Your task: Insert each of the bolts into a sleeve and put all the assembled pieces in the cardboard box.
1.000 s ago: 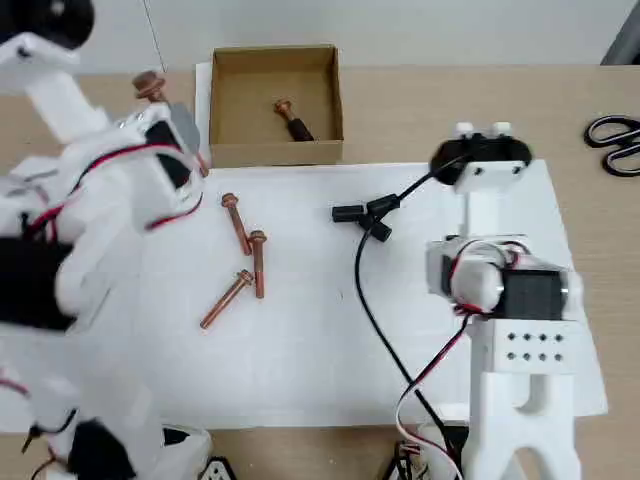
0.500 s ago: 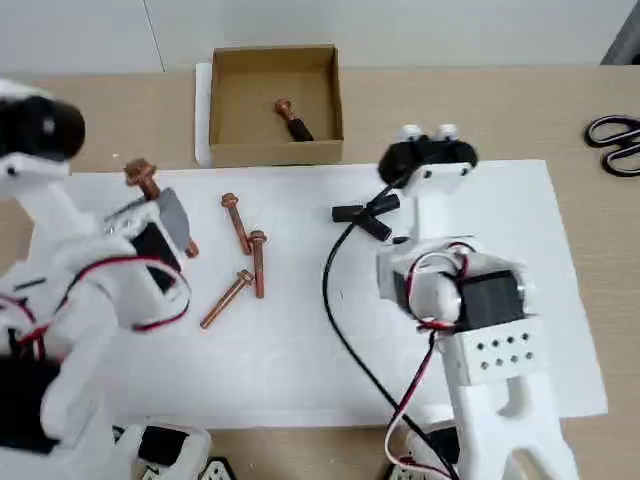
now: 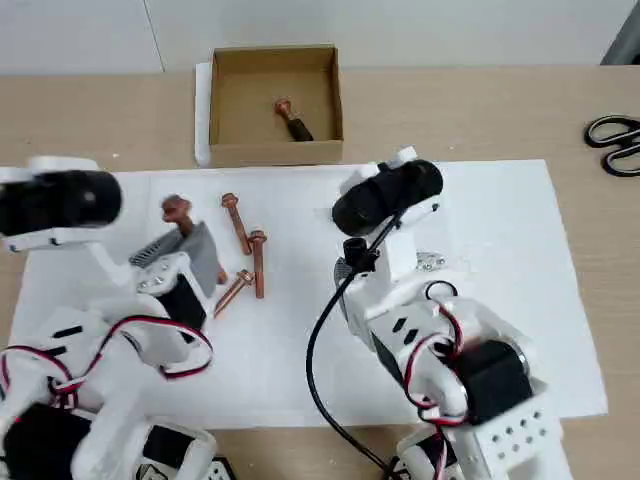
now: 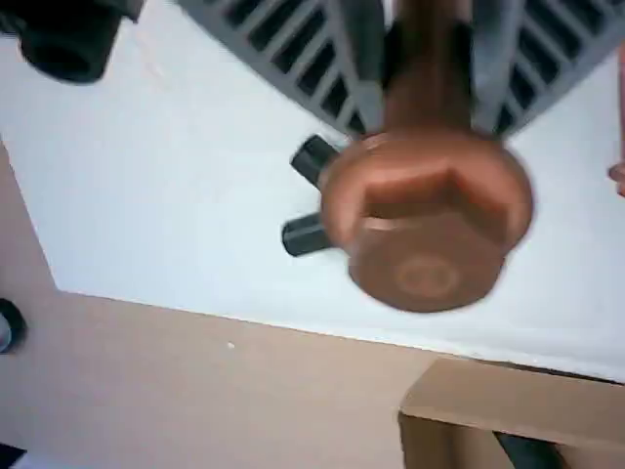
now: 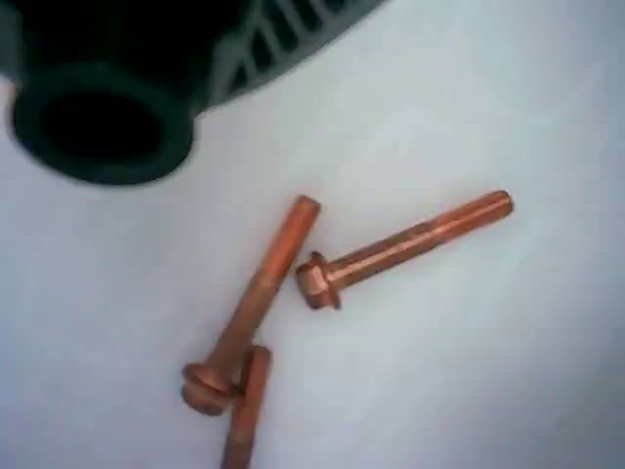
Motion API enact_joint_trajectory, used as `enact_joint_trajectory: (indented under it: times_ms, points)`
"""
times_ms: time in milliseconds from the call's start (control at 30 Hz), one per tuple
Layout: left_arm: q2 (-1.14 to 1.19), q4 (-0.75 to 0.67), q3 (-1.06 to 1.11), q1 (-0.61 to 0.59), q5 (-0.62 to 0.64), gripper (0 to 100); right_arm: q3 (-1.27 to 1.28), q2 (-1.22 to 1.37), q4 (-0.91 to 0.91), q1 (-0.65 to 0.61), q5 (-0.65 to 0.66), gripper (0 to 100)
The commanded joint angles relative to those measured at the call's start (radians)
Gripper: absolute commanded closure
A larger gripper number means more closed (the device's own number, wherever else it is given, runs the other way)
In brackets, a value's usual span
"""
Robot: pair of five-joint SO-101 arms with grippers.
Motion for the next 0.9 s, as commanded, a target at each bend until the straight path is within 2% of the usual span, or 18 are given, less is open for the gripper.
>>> enact_joint_trajectory:
  times_ms: [0, 300, 467, 700, 867]
  points:
    - [-0.049, -0.072, 0.065, 0.063, 0.012, 99, -0.005, -0.051, -0.021, -0.025, -0.005, 99.5]
    - [-0.137, -0.226, 0.242, 0.189, 0.041, 99, 0.104, -0.208, -0.021, -0.162, -0.002, 99.5]
    - [-0.143, -0.250, 0.265, 0.226, 0.044, 99, 0.221, -0.351, -0.027, -0.239, 0.000, 99.5]
    - [-0.143, -0.308, 0.262, 0.296, 0.048, 99, 0.365, -0.513, -0.059, -0.246, 0.097, 99.5]
    - [-0.138, -0.307, 0.266, 0.342, 0.058, 99, 0.423, -0.544, -0.107, -0.246, 0.109, 99.5]
